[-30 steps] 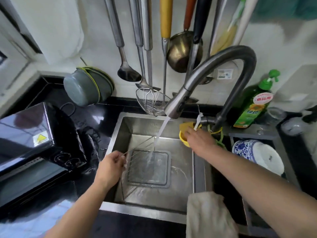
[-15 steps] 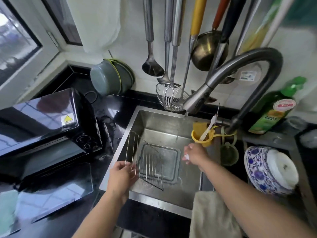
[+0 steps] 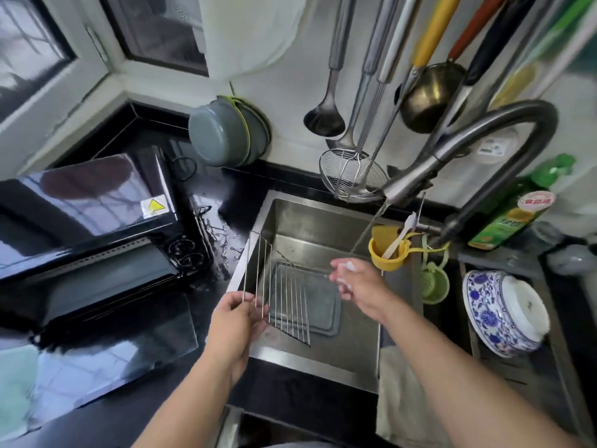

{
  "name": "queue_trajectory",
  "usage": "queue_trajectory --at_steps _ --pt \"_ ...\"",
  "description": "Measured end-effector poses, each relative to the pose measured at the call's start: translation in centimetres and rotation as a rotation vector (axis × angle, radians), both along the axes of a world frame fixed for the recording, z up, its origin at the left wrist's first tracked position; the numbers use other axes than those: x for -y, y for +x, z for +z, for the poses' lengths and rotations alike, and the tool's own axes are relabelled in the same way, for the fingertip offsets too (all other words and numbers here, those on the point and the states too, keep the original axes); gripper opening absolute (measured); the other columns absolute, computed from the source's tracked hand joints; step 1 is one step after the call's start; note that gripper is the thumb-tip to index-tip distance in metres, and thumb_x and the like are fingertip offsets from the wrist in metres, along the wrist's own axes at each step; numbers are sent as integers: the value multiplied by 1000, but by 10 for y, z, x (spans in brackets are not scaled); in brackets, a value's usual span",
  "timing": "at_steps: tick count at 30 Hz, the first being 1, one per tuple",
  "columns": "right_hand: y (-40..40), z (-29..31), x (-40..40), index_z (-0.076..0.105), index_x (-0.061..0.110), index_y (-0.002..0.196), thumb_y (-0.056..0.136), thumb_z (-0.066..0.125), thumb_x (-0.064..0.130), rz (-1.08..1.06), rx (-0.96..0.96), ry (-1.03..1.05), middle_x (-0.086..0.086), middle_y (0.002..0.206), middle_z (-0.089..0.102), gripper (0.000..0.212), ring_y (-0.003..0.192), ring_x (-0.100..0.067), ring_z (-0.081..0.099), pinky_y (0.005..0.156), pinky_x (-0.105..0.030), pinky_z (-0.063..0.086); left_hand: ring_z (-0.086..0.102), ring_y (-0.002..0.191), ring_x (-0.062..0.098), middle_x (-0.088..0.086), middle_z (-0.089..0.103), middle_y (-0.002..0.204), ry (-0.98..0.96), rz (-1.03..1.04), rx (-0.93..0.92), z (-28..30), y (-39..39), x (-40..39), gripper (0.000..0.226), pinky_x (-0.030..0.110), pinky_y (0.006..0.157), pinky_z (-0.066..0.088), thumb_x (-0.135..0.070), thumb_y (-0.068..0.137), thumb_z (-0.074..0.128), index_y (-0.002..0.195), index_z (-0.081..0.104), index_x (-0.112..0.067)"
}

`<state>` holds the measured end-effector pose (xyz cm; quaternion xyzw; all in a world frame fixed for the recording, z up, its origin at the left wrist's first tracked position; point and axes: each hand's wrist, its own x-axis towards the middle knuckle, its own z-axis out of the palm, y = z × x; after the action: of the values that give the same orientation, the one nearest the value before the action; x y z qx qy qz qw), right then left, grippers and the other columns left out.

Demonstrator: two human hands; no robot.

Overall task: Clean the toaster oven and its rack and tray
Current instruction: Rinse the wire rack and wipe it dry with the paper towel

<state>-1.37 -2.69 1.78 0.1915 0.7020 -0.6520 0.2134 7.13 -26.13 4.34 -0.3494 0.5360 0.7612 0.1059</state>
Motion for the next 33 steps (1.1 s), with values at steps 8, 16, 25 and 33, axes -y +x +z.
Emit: queue_trajectory --at_steps 8,16,25,33 --pt "-14 74 34 35 18 58 97 57 43 -145 -27 -252 1 53 28 51 48 -14 25 52 -29 21 70 99 29 11 69 102 9 -2 21 5 8 10 26 36 84 57 7 101 45 92 57 -14" --pt "-12 40 48 33 22 49 98 50 27 -283 -150 -13 1 47 24 53 42 -14 20 48 -30 12 72 96 25 11 69 105 20 -14 11 9 7 11 23 34 83 56 6 101 45 95 57 -13" --pt "-4 11 44 29 22 50 100 50 24 -367 -222 -31 2 45 24 54 41 -13 19 50 -34 10 70 94 24 10 67 100 -35 -7 7 22 18 7 25 38 90 54 8 97 46 93 57 -14" --pt "-1 -46 -38 59 11 103 94 53 14 935 -217 1104 -12 105 60 11 99 -28 62 74 -33 45 69 96 26 8 69 93 3 32 -9 16 19 -14 30 39 84 56 13 95 51 82 52 -14"
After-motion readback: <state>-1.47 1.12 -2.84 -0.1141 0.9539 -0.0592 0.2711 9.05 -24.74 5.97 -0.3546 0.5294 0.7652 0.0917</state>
